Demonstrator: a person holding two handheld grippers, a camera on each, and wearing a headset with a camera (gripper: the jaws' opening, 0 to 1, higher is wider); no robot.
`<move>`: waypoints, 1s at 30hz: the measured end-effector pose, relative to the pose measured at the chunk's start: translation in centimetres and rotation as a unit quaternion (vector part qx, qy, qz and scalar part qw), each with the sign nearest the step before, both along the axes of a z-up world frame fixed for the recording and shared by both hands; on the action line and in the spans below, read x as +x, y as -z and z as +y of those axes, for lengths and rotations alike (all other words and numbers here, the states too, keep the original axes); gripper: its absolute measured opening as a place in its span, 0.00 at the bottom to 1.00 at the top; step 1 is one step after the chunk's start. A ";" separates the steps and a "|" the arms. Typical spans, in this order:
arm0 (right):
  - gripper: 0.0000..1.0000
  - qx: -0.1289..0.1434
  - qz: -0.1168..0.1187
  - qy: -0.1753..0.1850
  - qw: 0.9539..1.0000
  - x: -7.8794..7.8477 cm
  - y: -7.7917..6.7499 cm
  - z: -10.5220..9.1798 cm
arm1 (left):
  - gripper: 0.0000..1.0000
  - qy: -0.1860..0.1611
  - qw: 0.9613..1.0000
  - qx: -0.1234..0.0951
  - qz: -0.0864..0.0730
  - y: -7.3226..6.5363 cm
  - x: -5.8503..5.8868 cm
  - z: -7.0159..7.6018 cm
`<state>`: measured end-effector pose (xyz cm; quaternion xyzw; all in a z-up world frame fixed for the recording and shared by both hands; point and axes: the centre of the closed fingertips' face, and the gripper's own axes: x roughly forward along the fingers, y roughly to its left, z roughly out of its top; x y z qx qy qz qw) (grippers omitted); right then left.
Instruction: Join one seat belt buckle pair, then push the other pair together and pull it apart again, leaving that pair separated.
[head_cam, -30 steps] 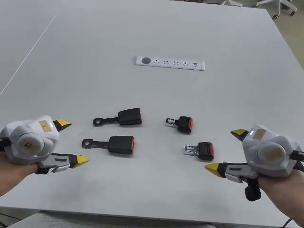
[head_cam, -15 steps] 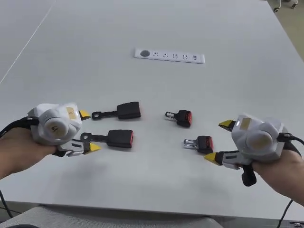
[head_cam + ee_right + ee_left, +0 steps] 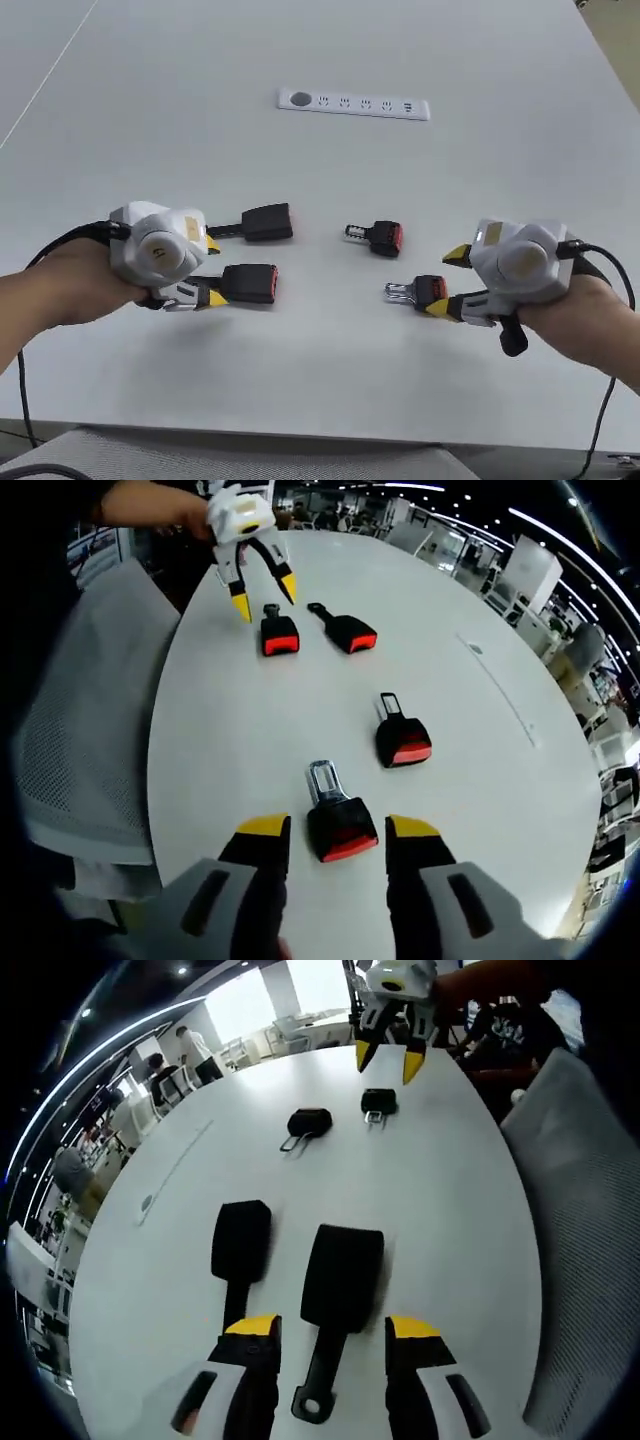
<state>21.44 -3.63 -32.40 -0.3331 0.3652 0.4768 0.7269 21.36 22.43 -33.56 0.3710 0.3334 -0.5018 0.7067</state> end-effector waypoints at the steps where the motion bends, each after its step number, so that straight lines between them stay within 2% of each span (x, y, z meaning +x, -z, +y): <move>1: 0.39 -0.005 0.002 -0.008 1.000 0.0 0.2 0.1 | 0.42 0.001 1.000 0.006 0.003 0.2 0.0 -0.1; 4: 0.39 -0.013 0.013 -0.021 1.000 -0.2 0.7 0.3 | 0.40 0.012 1.000 0.013 0.003 0.3 0.1 -0.3; 5: 0.39 -0.024 0.022 -0.030 0.999 -0.5 1.2 0.3 | 0.40 0.015 1.000 0.015 0.004 0.4 0.2 -0.4; 10: 0.39 -0.035 0.027 -0.042 0.998 -0.5 1.8 0.2 | 0.40 0.019 1.000 0.015 0.003 0.2 0.8 -0.9; 15: 0.39 -0.048 0.032 -0.051 0.997 -0.2 2.7 -0.1 | 0.42 0.045 0.998 0.037 0.008 0.8 0.5 -1.0; 19: 0.39 -0.051 0.037 -0.057 0.996 0.1 3.3 -0.1 | 0.41 0.061 0.997 0.046 0.014 1.5 0.6 -1.1; 25: 0.37 -0.045 0.046 -0.054 0.996 0.4 3.7 -0.1 | 0.35 0.062 0.997 0.047 0.024 2.5 1.2 -1.0; 30: 0.36 -0.051 0.051 -0.060 0.996 0.5 4.0 -0.3 | 0.33 0.073 0.995 0.056 0.023 3.3 1.5 -0.8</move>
